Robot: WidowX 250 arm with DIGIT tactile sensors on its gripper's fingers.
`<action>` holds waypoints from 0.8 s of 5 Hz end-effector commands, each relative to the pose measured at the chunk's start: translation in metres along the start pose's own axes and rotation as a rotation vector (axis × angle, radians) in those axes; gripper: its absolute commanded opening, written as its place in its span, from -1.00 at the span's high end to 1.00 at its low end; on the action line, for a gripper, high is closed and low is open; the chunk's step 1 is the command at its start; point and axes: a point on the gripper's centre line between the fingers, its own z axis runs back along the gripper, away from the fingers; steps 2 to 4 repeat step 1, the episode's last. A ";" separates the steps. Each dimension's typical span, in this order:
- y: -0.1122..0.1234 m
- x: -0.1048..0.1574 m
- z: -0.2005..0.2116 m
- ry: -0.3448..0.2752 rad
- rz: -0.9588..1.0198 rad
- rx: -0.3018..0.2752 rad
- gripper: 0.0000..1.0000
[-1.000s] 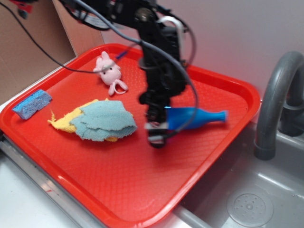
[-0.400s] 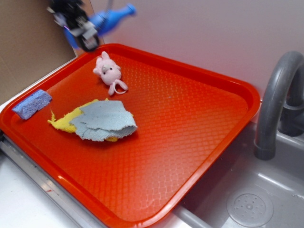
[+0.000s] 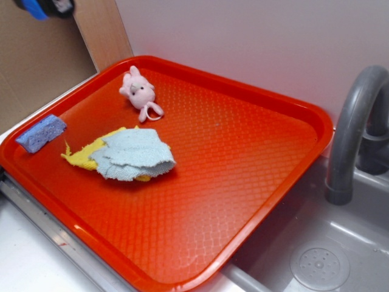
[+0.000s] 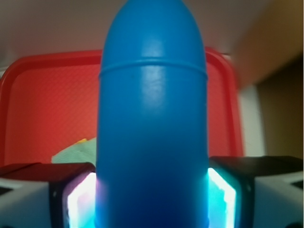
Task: Grab the blue bottle.
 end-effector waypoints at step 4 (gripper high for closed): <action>-0.021 -0.018 0.013 -0.065 0.012 -0.110 1.00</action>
